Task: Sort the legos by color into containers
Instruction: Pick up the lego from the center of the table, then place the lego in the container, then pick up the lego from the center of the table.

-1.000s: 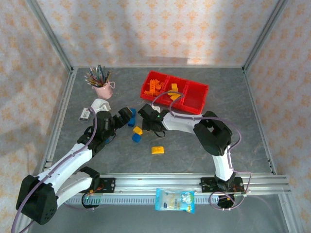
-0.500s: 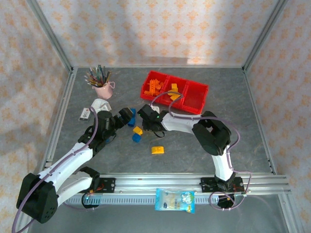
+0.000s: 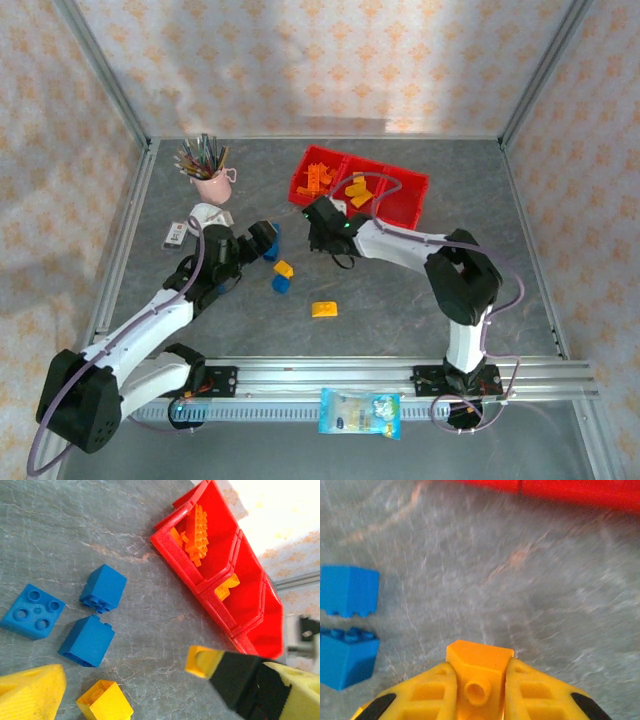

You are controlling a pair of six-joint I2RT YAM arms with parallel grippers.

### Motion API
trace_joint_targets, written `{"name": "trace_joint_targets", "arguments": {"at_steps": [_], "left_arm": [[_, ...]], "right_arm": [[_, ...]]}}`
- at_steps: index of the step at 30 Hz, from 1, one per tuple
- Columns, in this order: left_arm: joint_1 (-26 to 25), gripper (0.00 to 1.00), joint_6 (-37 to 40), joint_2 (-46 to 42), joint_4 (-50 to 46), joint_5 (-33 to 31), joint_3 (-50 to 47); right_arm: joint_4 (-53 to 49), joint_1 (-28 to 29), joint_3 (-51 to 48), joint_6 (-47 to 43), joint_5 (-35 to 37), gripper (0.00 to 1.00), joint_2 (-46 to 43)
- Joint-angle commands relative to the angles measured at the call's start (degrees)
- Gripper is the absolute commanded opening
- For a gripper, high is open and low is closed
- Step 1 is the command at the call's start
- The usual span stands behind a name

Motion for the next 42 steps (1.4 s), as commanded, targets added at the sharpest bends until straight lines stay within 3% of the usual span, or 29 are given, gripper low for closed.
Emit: {"name": "trace_joint_targets", "arguments": {"at_steps": [1,12,23,28,32,42], "left_arm": [[-0.32,0.99,1.41,2.12,2.35,2.71,2.73],[-3.85,0.99,2.92,10.84,4.43,3.85,9.06],[-4.07,0.99,2.31,15.73,7.23,3.3,12.61],[-4.1,0.99,2.85,16.89,6.94,3.48,13.87],[-4.11,0.99,3.26,16.5,6.53,3.15,14.07],[-3.62,0.99,4.07,13.35,5.14,2.02,12.39]], "right_arm": [[-2.42,-2.34,0.98,-2.62,1.78,0.2,-3.82],[-2.36,-13.08,7.4,-9.06,4.39,0.21,-2.46],[-4.27,-18.24,27.45,-15.09,7.85,0.21,15.86],[-5.73,-18.64,34.27,-16.84,9.69,0.4,20.35],[-4.3,-18.65,32.86,-17.69,9.5,0.47,17.31],[-2.39,-15.31,19.34,-18.01,9.07,0.53,5.48]]}}
